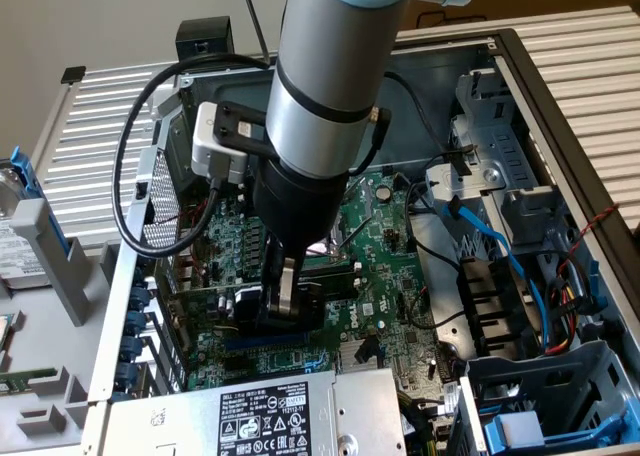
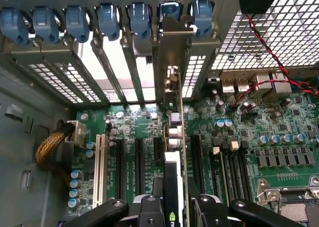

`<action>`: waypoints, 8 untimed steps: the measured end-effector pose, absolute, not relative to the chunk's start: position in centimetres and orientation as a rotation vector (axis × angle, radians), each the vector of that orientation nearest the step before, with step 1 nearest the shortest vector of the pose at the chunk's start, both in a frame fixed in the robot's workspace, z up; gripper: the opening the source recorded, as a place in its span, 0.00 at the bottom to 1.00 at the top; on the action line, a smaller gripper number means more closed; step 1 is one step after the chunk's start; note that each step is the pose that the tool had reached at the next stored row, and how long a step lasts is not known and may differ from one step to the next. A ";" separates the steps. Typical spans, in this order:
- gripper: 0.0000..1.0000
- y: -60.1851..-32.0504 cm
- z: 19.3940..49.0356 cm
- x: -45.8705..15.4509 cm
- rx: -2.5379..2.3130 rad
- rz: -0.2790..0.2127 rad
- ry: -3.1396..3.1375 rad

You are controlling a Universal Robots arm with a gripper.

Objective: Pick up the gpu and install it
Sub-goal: 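Insert the gpu into the slot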

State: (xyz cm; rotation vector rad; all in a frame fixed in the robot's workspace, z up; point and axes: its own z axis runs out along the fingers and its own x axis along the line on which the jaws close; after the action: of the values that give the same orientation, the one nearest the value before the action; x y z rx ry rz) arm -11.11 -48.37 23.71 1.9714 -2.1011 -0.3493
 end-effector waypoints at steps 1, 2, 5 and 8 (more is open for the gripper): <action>0.29 -48.4 23.7 -11.1 1.971 -0.349 -2.101; 0.29 -48.4 23.7 -11.1 1.971 -0.349 -2.101; 0.29 -48.4 23.7 -11.1 1.971 -0.349 -2.101; 0.29 -48.4 23.7 -11.1 1.971 -0.349 -2.101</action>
State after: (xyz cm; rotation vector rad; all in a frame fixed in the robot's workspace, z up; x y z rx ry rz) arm -11.12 -48.37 23.70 1.9713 -2.1012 -0.3494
